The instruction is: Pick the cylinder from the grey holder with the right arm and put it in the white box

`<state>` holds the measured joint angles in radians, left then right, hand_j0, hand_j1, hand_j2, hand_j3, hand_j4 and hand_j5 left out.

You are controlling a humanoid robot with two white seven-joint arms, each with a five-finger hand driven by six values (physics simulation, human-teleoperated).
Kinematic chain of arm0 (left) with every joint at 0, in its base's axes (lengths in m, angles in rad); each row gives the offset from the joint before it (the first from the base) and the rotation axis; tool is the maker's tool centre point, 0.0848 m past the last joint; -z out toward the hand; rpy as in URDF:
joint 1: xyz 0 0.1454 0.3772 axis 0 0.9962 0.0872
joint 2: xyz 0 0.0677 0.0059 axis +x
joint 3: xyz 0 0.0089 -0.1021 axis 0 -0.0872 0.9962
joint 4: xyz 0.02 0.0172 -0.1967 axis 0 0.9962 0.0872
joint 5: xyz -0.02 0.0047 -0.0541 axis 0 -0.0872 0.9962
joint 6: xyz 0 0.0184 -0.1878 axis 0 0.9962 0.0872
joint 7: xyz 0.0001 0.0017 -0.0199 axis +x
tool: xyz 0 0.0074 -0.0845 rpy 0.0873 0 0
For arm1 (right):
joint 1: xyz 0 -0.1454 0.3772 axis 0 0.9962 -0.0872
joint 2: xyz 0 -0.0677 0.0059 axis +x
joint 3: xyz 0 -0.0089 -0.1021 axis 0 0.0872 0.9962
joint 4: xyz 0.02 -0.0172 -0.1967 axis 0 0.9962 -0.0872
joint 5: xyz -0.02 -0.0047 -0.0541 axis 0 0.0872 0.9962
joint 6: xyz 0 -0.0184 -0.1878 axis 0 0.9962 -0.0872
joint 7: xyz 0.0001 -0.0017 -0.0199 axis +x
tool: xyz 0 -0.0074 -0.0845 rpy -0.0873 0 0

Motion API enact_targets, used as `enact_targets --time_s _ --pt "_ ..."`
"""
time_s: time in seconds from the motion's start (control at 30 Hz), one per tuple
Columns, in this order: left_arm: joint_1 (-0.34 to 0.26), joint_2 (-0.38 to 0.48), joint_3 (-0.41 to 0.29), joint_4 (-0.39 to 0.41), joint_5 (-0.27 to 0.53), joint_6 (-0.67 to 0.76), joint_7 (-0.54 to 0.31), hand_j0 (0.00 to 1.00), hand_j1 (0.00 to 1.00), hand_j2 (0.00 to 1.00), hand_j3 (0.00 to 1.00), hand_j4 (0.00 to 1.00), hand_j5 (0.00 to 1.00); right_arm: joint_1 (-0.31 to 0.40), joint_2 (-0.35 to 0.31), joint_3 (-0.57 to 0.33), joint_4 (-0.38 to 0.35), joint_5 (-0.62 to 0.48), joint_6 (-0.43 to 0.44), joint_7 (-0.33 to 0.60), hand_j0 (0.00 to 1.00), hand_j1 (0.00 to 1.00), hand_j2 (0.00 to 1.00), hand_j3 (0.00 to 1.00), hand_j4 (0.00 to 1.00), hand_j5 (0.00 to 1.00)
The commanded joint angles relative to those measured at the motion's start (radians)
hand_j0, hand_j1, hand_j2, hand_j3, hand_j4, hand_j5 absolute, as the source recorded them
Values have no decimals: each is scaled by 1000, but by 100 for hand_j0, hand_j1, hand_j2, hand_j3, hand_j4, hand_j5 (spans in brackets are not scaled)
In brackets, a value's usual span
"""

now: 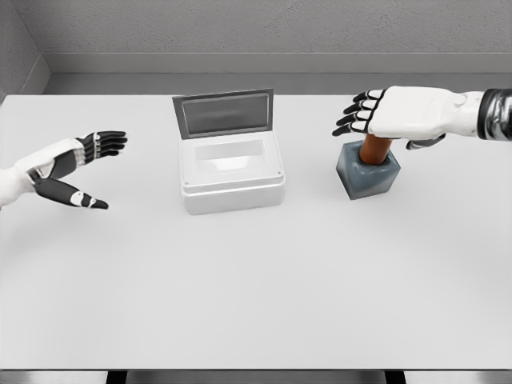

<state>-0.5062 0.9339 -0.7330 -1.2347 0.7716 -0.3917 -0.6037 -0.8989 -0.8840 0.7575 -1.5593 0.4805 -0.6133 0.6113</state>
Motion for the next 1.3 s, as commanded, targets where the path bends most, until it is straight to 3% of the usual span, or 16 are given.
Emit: enact_targets --time_s 0.0,0.33,0.4,0.43,0.53,0.7,1.17,1.2,1.27 --pt "0 -4 3 29 23 2 -7 100 100 100 100 100 100 0 11 12 34 -2 2 0 100 100 100 100 100 100" --pt "-14 -35 3 40 20 65 -7 100 100 100 100 100 100 -15 36 25 102 1 2 0 100 100 100 100 100 100" --pt "-37 -116 9 138 8 51 -7 100 100 100 100 100 100 -15 53 25 131 3 2 0 100 100 100 100 100 100" --pt "-32 -119 20 139 8 33 -7 100 100 100 100 100 100 -15 53 36 131 6 2 0 100 100 100 100 100 100" --pt "-35 -109 18 136 8 8 -7 100 100 100 100 100 100 -18 62 37 165 24 2 0 100 100 100 100 100 100" --pt "-35 -107 11 141 -58 -10 -7 100 100 100 100 100 100 -23 66 37 183 24 2 0 100 100 100 100 100 100" --pt "-37 -107 11 158 -57 -6 -7 100 100 100 100 100 100 -35 88 59 205 27 2 0 100 100 100 100 100 100" --pt "-37 -107 11 158 -57 -4 -7 100 100 100 100 100 100 -35 88 60 205 27 2 0 98 98 98 98 98 98" --pt "-37 -107 11 158 -57 -6 -7 100 100 100 100 100 100 -37 88 66 205 24 2 0 71 71 71 71 71 71"
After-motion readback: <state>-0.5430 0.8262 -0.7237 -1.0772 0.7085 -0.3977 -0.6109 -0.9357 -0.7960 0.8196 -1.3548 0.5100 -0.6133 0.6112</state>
